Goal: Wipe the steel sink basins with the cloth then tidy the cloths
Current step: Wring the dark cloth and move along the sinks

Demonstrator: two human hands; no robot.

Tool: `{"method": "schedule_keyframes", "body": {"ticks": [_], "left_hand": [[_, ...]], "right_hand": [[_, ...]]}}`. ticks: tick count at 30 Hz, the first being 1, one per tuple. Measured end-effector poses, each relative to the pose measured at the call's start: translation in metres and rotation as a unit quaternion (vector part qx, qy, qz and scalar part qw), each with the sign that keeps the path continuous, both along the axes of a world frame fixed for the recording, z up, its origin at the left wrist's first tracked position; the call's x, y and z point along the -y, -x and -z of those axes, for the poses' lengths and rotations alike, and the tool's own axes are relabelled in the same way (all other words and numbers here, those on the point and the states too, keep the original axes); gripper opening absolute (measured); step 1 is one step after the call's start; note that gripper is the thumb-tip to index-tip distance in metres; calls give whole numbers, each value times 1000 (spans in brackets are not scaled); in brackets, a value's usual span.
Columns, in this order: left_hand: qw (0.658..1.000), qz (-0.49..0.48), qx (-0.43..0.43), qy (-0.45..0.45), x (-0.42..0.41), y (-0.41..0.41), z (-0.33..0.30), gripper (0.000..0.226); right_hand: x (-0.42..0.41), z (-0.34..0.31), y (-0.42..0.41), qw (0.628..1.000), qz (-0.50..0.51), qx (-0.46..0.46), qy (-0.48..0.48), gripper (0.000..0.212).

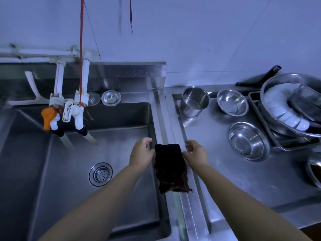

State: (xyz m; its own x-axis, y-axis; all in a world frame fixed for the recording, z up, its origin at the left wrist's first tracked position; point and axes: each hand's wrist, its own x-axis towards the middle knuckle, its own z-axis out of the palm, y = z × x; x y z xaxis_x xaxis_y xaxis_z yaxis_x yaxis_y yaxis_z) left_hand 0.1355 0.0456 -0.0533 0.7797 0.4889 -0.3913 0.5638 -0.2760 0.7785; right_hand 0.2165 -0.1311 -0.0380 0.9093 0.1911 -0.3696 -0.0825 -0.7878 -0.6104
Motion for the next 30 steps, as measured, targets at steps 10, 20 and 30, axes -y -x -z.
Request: {"method": "schedule_keyframes", "body": {"ticks": [10, 20, 30], "left_hand": [[998, -28, 40, -41, -37, 62, -42, 28], [985, -137, 50, -92, -49, 216, -103, 18], [931, -327, 21, -159, -75, 390, -138, 16]], "right_hand": [[-13, -37, 27, 973, -190, 67, 112, 31], [-93, -76, 134, 889, -433, 130, 68, 26], [-190, -123, 258, 801, -573, 170, -3, 26]]}}
